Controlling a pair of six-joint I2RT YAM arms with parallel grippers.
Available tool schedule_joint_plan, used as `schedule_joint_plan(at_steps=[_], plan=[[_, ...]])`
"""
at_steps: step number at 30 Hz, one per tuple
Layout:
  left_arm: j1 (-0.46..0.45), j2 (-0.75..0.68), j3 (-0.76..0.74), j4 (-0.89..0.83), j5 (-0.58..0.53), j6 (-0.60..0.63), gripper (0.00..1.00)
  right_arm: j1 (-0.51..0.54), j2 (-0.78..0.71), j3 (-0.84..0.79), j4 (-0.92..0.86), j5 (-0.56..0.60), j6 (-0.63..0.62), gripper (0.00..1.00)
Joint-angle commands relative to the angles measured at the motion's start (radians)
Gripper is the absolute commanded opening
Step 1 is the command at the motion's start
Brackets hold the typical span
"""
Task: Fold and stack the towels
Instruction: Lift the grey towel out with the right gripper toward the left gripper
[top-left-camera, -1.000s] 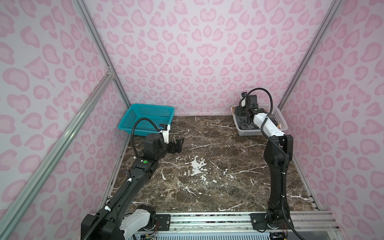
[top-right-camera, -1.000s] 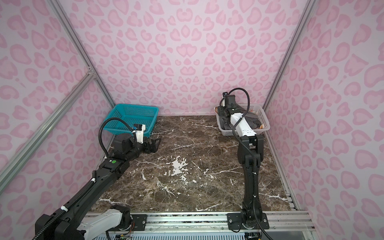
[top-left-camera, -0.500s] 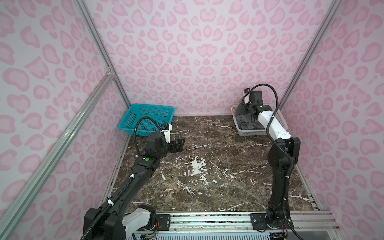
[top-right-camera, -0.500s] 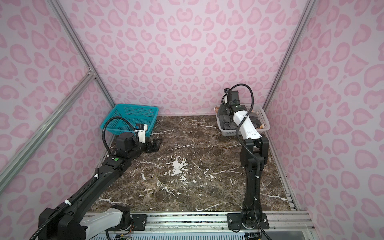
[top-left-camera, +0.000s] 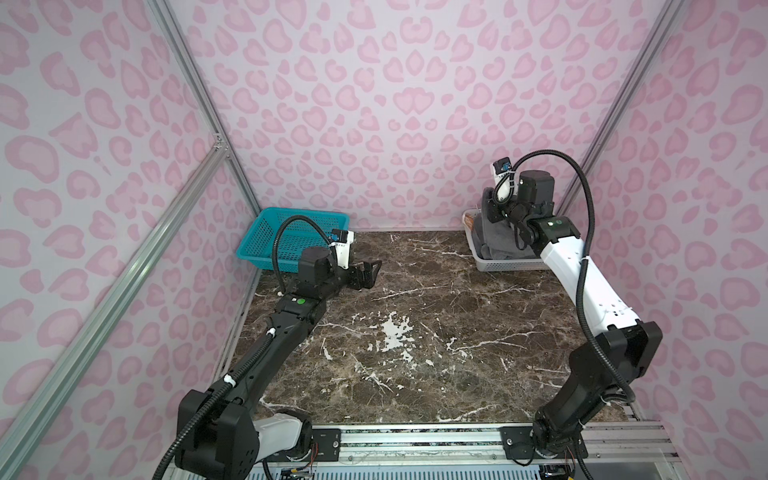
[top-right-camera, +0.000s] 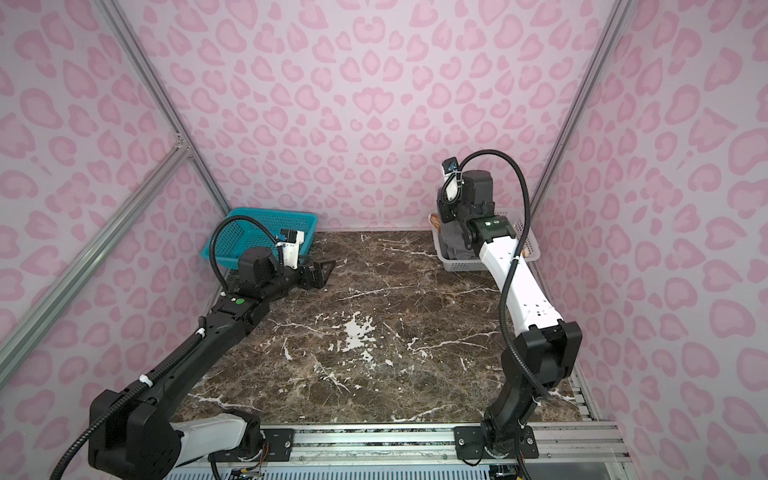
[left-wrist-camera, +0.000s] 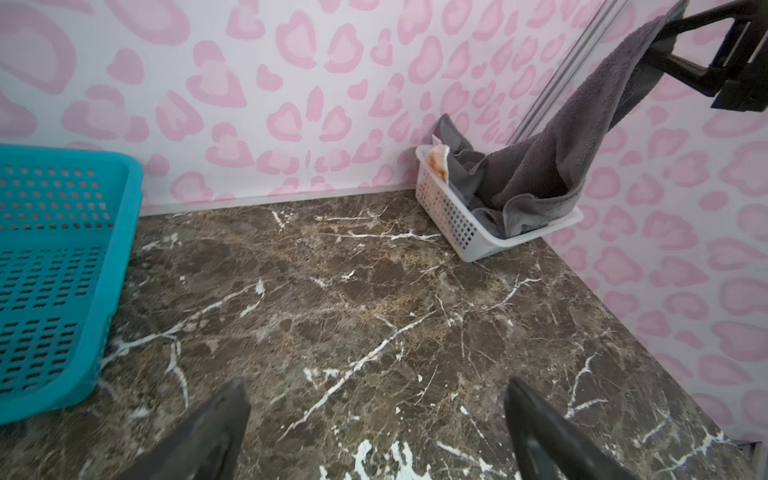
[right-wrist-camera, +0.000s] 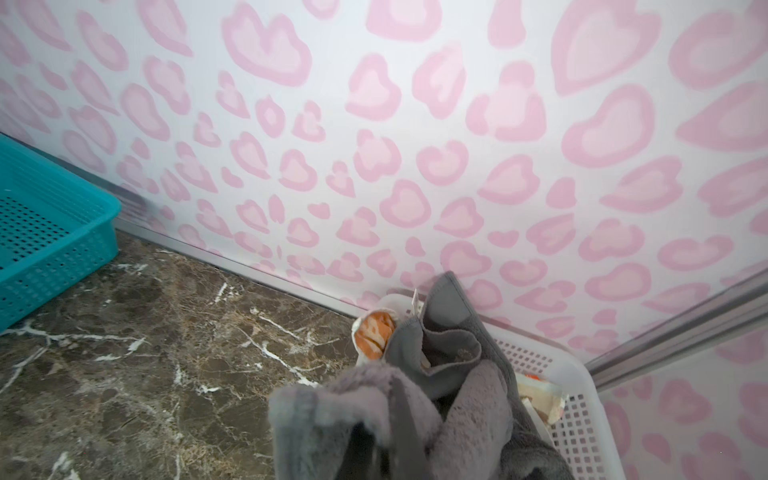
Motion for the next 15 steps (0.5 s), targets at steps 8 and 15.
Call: schedule_joint_plan(at_steps=[8, 15], plan=[[-0.051, 0.064, 0.104, 0.087, 0.111, 0.016, 0.97, 0.18, -0.111, 0.116, -0.056, -0.002, -0.128, 0.0], [-0.057, 0.041, 0.082, 0.105, 0.153, 0.038, 0.97, 0.253, -0.169, 0.154, -0.024, -0.079, -0.08, 0.0]])
